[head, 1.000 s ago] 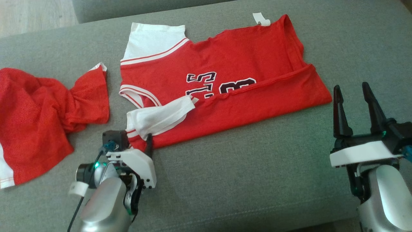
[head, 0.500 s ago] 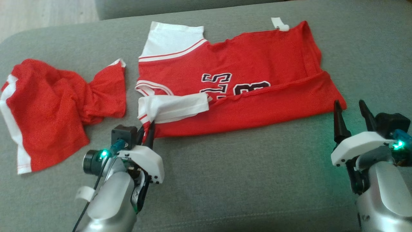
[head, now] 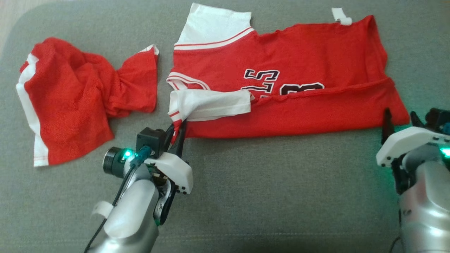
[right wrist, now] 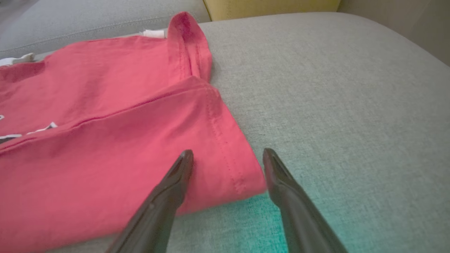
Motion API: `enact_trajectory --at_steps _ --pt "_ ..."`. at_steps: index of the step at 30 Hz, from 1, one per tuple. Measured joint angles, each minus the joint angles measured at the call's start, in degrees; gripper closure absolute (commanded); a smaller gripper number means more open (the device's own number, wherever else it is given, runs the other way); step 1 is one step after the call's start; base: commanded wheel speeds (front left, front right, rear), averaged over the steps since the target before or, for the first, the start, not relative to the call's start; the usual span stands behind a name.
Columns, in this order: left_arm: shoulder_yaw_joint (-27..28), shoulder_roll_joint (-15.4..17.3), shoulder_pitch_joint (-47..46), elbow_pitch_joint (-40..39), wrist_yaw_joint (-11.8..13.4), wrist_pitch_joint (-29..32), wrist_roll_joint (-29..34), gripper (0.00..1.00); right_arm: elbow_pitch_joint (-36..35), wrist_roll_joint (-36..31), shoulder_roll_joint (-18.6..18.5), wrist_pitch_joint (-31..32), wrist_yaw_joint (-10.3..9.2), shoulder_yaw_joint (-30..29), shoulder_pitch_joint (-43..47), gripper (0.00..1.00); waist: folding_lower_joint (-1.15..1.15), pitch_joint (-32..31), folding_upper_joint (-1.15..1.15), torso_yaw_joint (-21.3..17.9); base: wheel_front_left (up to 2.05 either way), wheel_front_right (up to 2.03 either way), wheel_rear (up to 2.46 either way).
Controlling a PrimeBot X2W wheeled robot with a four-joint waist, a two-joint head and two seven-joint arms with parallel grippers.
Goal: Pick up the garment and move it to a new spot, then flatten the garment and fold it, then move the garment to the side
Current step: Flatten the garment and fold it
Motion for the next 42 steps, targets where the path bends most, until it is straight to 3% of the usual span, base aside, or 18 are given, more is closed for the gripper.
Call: enact_trajectory --at_steps 9,10,11,12,27,41,42 --pt "-1.2 0.1 0.0 -1.7 0.4 0.6 0.5 1.0 4.3 -4.9 0.3 0.7 0.0 -6.7 -3.9 0.0 0.0 2.5 0.0 1.3 0.0 0.0 0.0" --pt "-1.3 0.2 -0.1 -1.8 0.4 0.8 0.5 1.0 4.8 -5.0 0.3 0.7 0.0 -6.9 -4.4 0.13 0.0 2.6 0.0 1.2 0.0 0.0 0.0" --pt "-1.3 0.3 -0.1 -1.8 0.4 0.8 0.5 1.0 5.3 -5.0 0.3 0.8 0.0 -7.0 -4.8 0.74 0.0 2.7 0.0 1.2 0.0 0.0 0.0" --pt "-1.3 0.3 -0.1 -1.8 0.4 0.9 0.5 1.0 5.7 -5.0 0.3 0.8 0.0 -7.0 -5.3 1.0 0.0 2.8 0.0 1.1 0.0 0.0 0.0" --pt "-1.5 2.2 2.3 -1.3 0.7 1.5 -0.9 1.0 7.5 -1.5 0.8 -0.7 0.0 -6.9 -2.1 1.0 0.0 -3.2 0.0 -1.3 0.0 0.0 0.0" --pt "-4.0 3.7 13.2 -3.1 -1.3 6.5 -3.7 1.0 -4.7 5.0 2.3 6.3 0.0 -5.0 14.1 0.98 0.0 -10.0 0.0 -4.9 0.0 0.0 0.0" --pt "-4.1 3.7 13.3 -3.1 -1.2 6.5 -3.8 0.91 -5.7 5.3 2.4 6.4 0.0 -5.0 14.8 0.18 0.0 -10.1 0.0 -5.1 0.0 0.0 0.0"
